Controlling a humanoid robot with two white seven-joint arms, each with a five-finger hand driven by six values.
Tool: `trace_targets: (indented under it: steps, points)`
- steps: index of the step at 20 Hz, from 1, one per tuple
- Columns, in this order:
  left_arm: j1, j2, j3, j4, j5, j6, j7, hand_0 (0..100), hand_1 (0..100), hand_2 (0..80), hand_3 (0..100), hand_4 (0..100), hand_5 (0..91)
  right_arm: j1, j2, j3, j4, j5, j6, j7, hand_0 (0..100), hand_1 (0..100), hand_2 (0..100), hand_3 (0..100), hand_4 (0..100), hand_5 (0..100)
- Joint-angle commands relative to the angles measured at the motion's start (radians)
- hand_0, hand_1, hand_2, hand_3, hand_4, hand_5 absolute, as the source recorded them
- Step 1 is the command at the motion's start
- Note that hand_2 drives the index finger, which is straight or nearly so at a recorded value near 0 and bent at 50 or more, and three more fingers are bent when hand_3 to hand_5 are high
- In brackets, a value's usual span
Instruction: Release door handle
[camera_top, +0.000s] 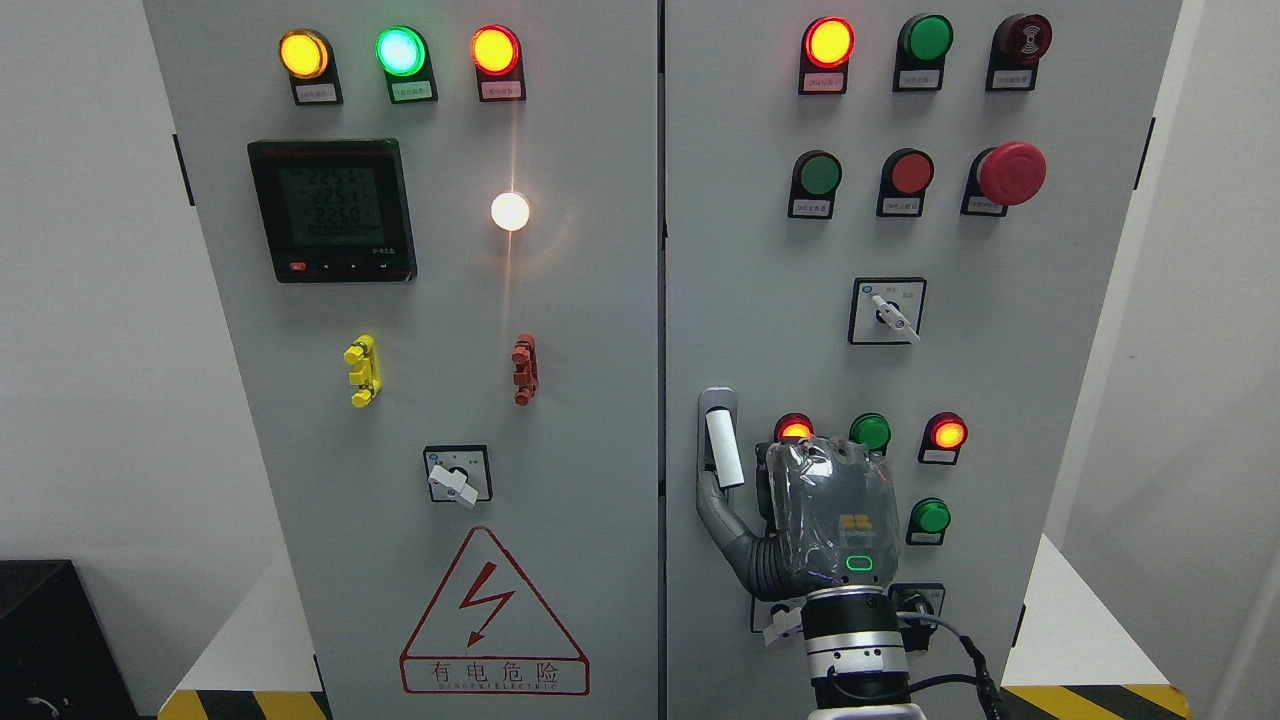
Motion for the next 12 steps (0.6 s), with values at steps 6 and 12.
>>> trace_targets:
  steps: [6,12]
  points:
    - [-0.026,0.0,0.0,0.029,0.0,0.0,0.0,12,56,0.0,0,0,0.0,0.006,0.005,-0.003,-0.009,0.0,0.005,-0.003,51,36,97,100,98,100]
    - [-0.028,0.0,0.0,0.029,0.0,0.0,0.0,12,56,0.0,0,0,0.0,0.006,0.005,-0.005,-0.008,0.0,0.01,-0.017,52,35,97,100,98,100]
